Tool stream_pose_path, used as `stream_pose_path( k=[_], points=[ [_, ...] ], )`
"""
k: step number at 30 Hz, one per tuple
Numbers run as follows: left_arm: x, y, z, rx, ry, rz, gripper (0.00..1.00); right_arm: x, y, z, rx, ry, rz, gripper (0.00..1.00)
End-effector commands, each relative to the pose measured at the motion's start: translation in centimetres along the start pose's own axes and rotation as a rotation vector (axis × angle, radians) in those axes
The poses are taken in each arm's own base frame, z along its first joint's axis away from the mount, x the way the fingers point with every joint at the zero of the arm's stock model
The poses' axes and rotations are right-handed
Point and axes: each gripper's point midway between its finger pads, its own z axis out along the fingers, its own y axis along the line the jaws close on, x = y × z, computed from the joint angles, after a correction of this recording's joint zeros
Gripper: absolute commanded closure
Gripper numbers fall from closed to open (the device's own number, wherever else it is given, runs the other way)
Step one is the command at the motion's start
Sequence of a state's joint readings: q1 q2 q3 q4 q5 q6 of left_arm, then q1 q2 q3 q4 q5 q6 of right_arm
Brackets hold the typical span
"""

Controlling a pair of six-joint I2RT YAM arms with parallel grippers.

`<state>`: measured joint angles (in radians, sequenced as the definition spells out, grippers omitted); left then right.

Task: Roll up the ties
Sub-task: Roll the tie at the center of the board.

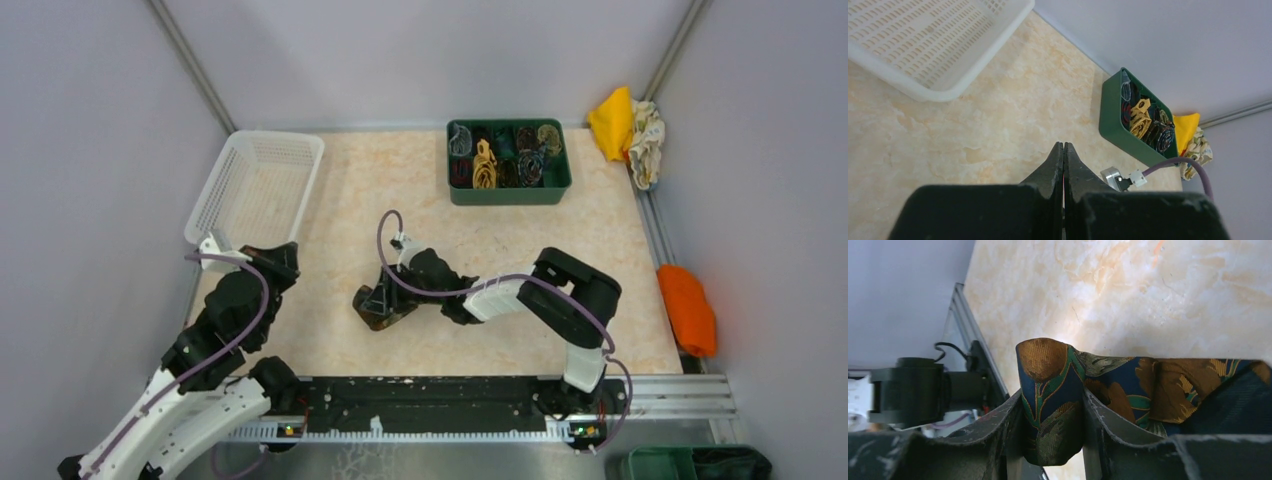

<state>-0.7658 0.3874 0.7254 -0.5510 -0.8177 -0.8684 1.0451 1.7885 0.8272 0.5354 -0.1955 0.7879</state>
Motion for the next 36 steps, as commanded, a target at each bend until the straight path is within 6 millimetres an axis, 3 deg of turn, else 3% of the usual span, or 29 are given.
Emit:
stream_pose_path(
  k=[1,9,25,30,36],
  points=[
    [-0.2,-2.2,0.6,0.054,0.0,0.0,1.0,-0.6,2.0,-0.7,-0.235,-0.012,0.171,0.62],
    [1.9,-4.1,2.4,0.087,0.034,0.043,1.0,-2.2,-1.1,-3.5,-0.279,-0.117,0.288,0.62],
    [6.7,-6.2,5.6,0.118,0.11,0.11,1.0,-4.0,-8.0,-6.0,-0.237,-0.195,0.466,0.63],
    [7.7,-6.5,6.3,0.12,0.125,0.124,1.0,-5.7,-8.1,-6.9,-0.282,-0.205,0.516,0.65],
    [7.5,-6.9,6.5,0.128,0.117,0.128,1.0,-5.6,-6.9,-6.7,-0.347,-0.139,0.585,0.65]
  ],
)
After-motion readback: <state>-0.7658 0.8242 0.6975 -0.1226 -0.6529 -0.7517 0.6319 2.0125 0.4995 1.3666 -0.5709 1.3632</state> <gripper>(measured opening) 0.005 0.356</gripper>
